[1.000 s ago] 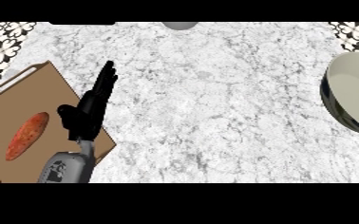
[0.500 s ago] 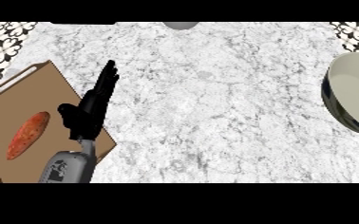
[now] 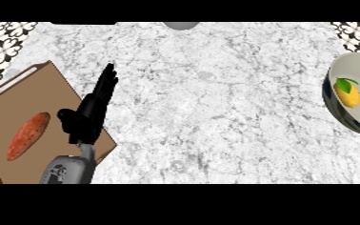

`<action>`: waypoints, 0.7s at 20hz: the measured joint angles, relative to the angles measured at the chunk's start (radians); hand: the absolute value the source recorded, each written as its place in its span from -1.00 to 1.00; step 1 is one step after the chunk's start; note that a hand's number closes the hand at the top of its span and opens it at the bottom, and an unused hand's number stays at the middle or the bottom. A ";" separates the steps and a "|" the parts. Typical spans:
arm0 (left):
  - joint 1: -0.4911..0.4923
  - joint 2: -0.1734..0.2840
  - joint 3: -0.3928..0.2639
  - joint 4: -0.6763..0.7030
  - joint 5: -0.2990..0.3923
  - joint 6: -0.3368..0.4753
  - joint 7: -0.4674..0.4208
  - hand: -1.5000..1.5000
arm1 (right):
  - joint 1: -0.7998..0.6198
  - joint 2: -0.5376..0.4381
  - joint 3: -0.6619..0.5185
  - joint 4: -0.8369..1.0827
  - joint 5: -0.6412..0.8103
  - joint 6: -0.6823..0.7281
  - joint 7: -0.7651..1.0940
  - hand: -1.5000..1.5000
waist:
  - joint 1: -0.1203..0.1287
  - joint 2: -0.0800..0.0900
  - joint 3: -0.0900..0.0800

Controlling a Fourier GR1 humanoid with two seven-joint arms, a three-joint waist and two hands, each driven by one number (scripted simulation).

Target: Pick the lemon from the placemat and place it in the bowl

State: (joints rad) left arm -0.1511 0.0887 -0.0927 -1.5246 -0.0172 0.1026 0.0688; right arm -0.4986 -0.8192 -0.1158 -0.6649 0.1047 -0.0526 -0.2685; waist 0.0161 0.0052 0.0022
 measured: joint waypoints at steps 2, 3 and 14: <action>-0.001 0.005 0.010 0.003 0.009 -0.011 -0.007 0.00 | -0.007 0.016 -0.035 0.008 -0.026 -0.010 -0.047 -1.00 | -0.004 -0.001 0.000; -0.009 0.008 0.016 0.006 0.009 -0.010 -0.002 0.00 | -0.007 0.015 -0.054 -0.001 -0.043 -0.008 -0.061 -1.00 | -0.007 -0.002 -0.001; 0.023 -0.005 0.010 -0.018 -0.009 -0.007 0.001 0.00 | 0.022 -0.052 -0.248 -0.011 -0.227 0.119 -0.053 -1.00 | -0.018 -0.006 -0.002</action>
State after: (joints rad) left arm -0.1281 0.0839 -0.0827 -1.5429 -0.0265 0.0954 0.0702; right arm -0.4768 -0.8710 -0.3640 -0.6762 -0.1220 0.0663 -0.3216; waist -0.0022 -0.0011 0.0000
